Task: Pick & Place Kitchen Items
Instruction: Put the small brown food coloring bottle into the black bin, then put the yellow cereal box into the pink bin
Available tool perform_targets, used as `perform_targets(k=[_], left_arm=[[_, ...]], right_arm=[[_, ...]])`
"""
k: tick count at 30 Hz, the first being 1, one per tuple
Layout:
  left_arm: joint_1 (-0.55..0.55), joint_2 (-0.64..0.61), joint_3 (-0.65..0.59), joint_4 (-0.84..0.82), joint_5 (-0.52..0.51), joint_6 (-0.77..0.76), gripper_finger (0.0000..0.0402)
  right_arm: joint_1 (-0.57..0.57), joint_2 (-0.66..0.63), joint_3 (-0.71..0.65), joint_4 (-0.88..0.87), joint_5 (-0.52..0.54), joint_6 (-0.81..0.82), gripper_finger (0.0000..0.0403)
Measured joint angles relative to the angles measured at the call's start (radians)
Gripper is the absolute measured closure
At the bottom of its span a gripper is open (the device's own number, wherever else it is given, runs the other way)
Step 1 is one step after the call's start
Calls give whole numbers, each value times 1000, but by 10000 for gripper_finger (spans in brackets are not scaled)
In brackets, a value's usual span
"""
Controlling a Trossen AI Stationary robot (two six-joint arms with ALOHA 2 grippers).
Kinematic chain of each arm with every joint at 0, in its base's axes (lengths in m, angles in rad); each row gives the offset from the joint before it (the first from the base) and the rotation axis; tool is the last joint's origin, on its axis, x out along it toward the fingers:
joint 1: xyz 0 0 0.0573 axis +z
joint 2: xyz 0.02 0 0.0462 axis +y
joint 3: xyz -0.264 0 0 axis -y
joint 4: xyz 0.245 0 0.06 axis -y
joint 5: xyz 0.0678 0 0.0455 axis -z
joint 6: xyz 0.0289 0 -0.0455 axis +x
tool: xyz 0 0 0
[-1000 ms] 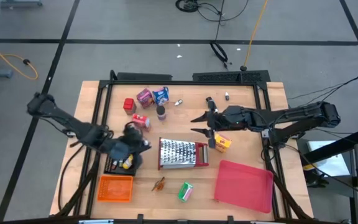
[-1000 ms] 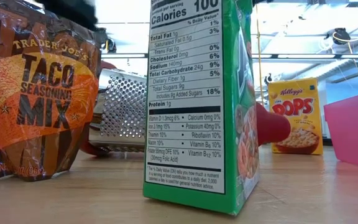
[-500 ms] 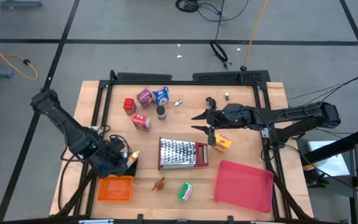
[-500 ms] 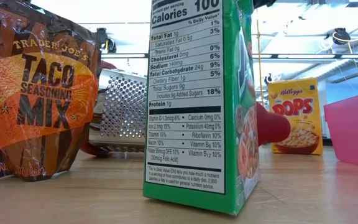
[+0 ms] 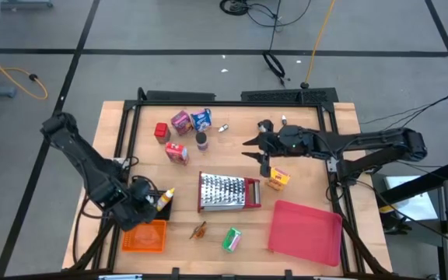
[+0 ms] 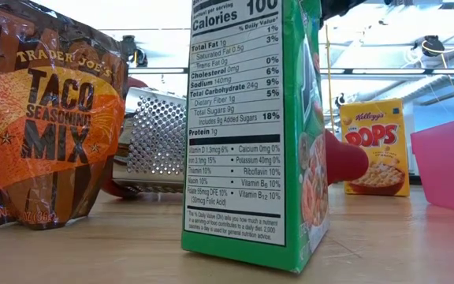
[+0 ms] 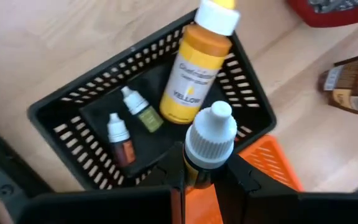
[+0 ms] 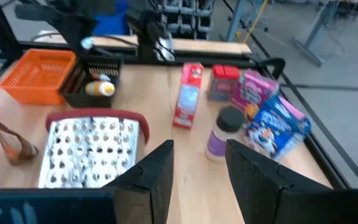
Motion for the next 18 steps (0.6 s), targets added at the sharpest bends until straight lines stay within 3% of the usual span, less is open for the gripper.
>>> perform_targets(k=[4,18], left_arm=[[0,25,0,-2,0,-1,348],[2,77,0,-14,8,7,210]], right_arm=[[-16,-36,0,-102,0,28,261],[15,-222,0,-505,-4,186,261]])
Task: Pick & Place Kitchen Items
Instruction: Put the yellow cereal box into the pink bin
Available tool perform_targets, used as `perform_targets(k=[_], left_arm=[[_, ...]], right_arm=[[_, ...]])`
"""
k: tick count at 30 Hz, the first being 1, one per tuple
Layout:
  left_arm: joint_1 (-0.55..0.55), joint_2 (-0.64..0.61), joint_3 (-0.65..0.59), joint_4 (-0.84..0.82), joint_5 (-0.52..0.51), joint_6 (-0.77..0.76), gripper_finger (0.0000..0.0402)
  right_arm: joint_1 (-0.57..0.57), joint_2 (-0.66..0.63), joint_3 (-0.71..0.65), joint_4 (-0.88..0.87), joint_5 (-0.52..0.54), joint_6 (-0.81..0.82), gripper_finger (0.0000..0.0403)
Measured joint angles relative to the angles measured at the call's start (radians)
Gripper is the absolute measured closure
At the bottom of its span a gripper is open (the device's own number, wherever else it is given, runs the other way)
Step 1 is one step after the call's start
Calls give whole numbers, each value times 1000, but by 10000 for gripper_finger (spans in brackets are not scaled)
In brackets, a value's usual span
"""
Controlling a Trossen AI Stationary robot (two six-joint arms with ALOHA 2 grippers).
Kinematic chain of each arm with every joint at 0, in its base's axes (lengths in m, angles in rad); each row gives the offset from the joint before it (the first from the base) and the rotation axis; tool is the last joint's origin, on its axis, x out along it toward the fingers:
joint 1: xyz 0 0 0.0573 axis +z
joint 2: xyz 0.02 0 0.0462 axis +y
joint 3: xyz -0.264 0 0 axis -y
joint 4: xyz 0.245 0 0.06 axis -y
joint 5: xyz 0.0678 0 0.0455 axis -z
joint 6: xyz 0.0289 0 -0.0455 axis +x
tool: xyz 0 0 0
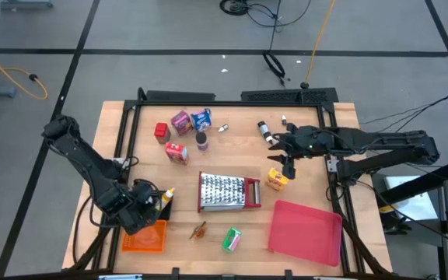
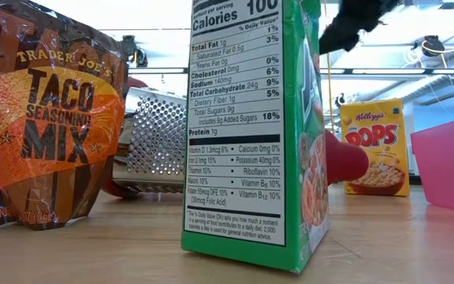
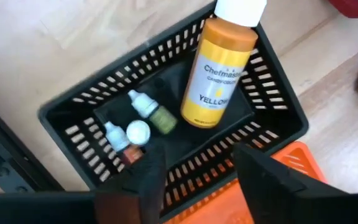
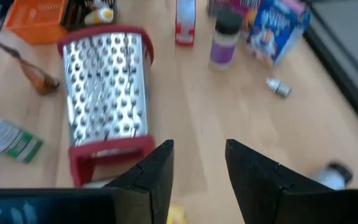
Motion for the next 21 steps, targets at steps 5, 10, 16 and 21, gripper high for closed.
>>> perform_targets(k=[5,10,16,21], left_arm=[[1,0,0,-1,-81,29,181],[19,-3,0,2,-240,96,177],[67,-4,0,4,-391,194,177],[111,-4,0,5,-421,248,176]], right_arm=[[44,-39,0,-148,0,94,261],[101,-40,-13,-244,-1,223,261],[157,-33,-96,-239,-8,307,255],[168,-33,-120,-229,-7,336,223]])
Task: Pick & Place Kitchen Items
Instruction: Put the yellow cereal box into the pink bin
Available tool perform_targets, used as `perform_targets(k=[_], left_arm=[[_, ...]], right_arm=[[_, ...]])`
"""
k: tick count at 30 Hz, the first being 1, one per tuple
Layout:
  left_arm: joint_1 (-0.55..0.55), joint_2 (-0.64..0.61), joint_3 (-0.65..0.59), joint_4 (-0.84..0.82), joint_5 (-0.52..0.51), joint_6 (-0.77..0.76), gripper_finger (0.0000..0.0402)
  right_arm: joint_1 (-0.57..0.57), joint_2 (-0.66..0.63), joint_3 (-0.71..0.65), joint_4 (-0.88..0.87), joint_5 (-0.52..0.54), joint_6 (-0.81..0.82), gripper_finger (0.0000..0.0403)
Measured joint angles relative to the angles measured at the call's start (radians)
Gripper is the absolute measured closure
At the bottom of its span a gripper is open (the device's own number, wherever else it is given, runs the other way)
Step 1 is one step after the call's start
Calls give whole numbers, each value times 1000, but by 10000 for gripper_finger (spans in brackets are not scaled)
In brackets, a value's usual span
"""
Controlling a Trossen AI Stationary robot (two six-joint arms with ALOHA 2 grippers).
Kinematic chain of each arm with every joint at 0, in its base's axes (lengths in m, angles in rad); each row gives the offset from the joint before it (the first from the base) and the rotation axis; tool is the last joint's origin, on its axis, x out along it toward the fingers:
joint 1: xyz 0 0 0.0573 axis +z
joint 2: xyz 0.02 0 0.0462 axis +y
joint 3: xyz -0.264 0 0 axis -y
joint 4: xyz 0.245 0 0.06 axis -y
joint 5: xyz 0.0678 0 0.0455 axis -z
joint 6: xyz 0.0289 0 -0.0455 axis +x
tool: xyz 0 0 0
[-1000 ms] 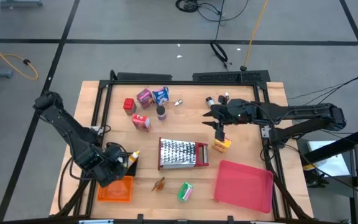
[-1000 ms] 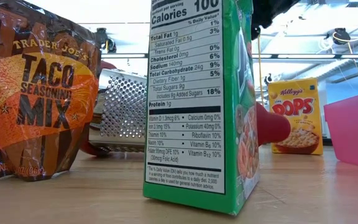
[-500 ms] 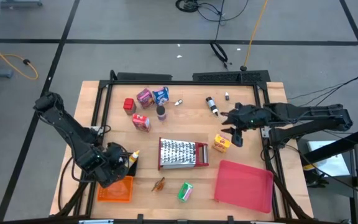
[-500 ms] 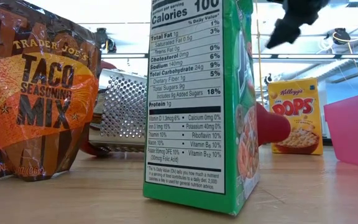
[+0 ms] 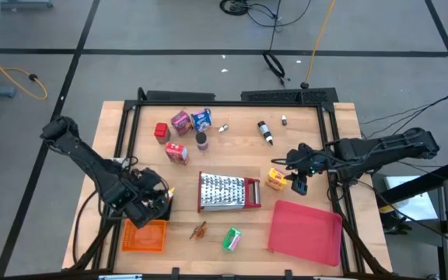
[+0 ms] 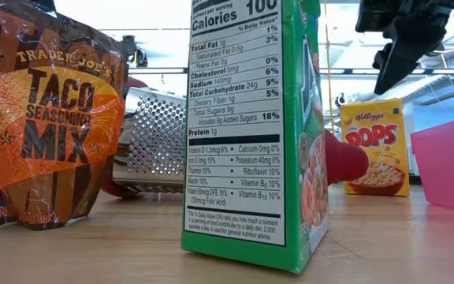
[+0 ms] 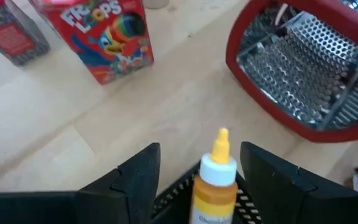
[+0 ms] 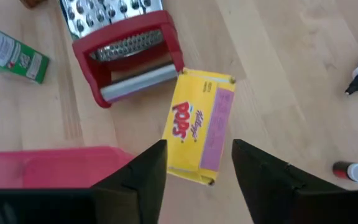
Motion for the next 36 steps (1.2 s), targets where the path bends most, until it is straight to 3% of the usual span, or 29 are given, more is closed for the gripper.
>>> perform_targets(k=[11,23,36], left_arm=[[50,0,0,133,-74,175,176],[90,0,0,292,-84,373,176],[106,0,0,293,-87,381,176]], right_arm=[[-1,49,-2,4,2,4,151],[-1,111,-2,9,3,7,144],[-1,132,-38,65,-6,7,144]])
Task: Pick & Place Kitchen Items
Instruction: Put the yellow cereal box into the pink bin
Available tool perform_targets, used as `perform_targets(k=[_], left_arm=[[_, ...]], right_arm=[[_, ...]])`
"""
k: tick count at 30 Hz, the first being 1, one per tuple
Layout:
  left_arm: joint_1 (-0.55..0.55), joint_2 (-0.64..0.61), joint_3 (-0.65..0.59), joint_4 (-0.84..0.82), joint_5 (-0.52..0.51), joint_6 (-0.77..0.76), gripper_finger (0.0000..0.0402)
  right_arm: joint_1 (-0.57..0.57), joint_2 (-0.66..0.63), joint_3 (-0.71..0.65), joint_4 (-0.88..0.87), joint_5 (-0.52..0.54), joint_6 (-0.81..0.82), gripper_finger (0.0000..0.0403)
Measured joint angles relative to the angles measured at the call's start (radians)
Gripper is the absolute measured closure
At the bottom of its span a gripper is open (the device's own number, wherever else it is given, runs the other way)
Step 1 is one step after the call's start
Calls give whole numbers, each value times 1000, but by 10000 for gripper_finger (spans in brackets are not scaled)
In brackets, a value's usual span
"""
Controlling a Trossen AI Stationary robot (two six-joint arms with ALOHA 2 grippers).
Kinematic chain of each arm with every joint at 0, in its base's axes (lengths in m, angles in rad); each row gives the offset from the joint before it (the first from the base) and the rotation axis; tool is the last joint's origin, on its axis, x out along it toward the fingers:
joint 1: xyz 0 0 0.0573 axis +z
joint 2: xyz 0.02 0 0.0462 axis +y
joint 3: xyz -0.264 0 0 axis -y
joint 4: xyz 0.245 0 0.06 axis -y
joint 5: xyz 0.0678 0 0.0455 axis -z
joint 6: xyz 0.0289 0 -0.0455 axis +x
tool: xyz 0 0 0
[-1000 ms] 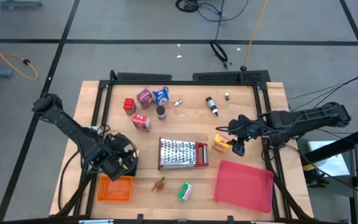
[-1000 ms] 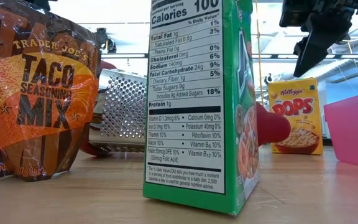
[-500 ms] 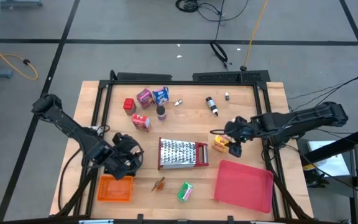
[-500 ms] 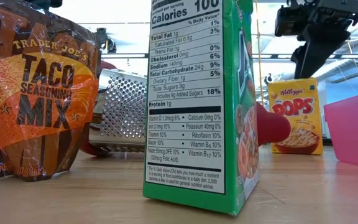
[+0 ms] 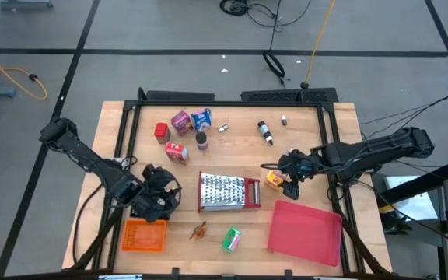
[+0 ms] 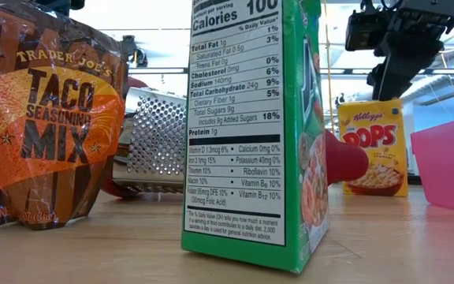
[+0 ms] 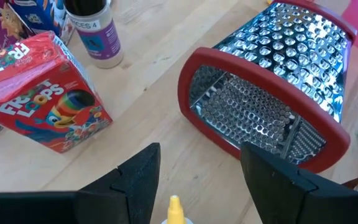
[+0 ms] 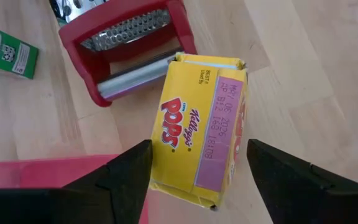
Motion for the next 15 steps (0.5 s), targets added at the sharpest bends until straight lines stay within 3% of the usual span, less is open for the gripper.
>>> perform_targets(k=[15], left_arm=[[0,0,0,-1,-1,7,176]], right_arm=[[-10,-38,-4,19,7,-11,144]])
